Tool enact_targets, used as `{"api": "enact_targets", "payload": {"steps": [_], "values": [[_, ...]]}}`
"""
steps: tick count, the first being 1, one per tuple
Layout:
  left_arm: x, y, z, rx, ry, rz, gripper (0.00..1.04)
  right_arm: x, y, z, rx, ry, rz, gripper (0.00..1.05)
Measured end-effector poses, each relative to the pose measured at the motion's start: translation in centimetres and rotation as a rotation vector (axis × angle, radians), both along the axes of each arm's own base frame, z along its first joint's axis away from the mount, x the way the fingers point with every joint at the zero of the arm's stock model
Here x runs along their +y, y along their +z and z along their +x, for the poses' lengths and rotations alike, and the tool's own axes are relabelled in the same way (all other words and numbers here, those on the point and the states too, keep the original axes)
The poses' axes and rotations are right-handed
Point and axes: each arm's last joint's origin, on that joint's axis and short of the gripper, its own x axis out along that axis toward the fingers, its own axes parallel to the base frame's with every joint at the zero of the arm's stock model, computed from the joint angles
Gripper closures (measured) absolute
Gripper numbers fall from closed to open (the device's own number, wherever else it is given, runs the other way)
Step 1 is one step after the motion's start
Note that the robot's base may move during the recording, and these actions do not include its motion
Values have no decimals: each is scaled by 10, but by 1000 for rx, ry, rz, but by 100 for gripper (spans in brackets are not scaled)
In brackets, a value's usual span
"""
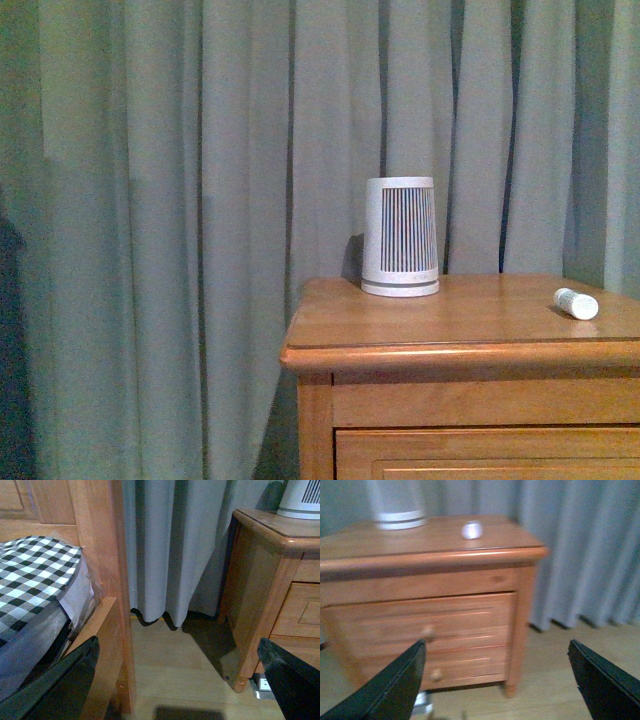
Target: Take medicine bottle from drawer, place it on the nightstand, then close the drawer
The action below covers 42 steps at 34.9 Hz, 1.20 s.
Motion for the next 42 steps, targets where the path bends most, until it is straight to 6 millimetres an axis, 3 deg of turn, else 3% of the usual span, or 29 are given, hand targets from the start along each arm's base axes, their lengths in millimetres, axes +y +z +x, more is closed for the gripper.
{"api": "enact_targets", "payload": {"steps": [3,19,38,42], "values": [[0,0,0,0,0,0,7,5,-2,-3,-3,160,-12,35],[0,0,0,0,0,0,7,5,-15,-11,-3,166,-23,102],[0,0,0,0,0,0,7,5,-24,-26,-16,168,-24,102],[0,0,0,0,0,0,7,5,-24,-26,-16,168,-25,86]]}}
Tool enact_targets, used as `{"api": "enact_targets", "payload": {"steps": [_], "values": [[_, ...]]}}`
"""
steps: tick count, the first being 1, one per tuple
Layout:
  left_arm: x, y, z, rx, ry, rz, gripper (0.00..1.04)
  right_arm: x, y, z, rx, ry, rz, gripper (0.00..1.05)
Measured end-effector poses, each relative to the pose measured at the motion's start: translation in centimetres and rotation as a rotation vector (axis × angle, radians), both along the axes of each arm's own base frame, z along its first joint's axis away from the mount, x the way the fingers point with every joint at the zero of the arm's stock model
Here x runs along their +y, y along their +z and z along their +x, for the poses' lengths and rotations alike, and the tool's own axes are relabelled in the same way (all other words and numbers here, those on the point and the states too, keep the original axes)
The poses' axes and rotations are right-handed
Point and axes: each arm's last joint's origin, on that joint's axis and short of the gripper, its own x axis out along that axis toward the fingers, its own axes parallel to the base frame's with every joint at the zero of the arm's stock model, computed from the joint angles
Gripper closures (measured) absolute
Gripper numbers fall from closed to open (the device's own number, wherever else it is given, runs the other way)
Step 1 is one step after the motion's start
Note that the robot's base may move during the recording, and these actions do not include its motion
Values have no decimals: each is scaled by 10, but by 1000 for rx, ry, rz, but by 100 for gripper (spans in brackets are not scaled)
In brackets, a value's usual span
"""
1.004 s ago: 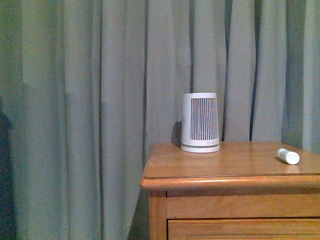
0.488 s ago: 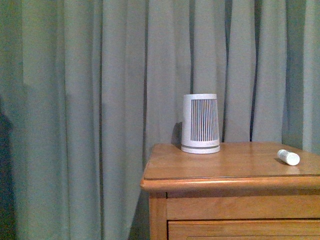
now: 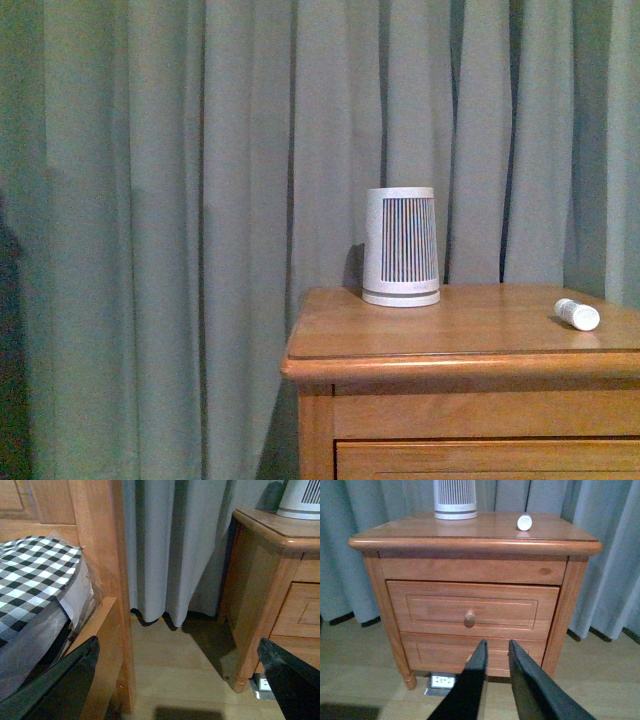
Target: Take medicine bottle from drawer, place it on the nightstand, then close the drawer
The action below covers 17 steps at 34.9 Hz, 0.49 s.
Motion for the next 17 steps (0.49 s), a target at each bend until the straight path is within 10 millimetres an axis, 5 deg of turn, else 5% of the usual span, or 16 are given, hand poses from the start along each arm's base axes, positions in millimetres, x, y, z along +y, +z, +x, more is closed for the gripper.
{"api": "enact_targets", "payload": {"steps": [14,17], "values": [[0,0,0,0,0,0,7,0,0,0,-1,0,0,5],[0,0,0,0,0,0,7,0,0,0,-1,0,0,7]]}}
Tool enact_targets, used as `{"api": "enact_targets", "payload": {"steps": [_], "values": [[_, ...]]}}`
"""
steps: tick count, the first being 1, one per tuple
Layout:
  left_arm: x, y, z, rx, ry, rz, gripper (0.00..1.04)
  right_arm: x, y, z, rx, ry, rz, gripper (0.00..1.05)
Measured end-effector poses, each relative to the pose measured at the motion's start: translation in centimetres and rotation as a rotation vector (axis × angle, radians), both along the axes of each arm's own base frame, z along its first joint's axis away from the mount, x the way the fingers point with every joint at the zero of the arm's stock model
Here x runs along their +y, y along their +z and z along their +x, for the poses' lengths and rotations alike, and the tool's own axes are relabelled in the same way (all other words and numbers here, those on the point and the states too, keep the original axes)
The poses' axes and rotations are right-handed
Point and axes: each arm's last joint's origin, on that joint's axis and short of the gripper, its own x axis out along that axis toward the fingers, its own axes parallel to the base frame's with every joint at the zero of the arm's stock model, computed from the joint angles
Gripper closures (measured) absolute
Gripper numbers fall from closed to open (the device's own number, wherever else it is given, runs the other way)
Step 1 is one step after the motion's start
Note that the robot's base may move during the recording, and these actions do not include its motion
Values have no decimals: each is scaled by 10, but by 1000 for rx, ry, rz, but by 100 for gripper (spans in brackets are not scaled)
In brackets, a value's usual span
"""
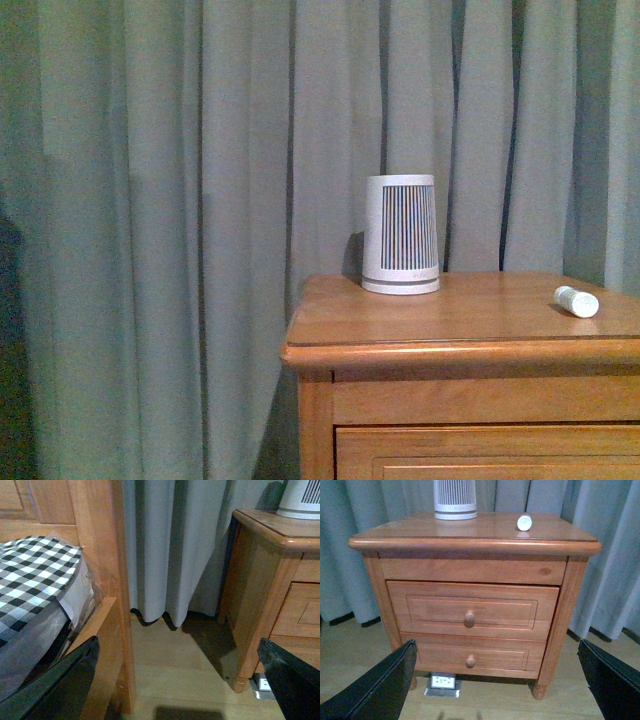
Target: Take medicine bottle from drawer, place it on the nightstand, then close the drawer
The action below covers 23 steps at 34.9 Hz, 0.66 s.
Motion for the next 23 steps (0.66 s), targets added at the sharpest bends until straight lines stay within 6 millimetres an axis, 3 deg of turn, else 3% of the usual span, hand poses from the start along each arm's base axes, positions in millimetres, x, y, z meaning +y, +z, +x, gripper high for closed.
{"api": "enact_targets", "payload": {"steps": [23], "values": [[0,0,0,0,0,0,7,0,0,0,0,0,0,7]]}}
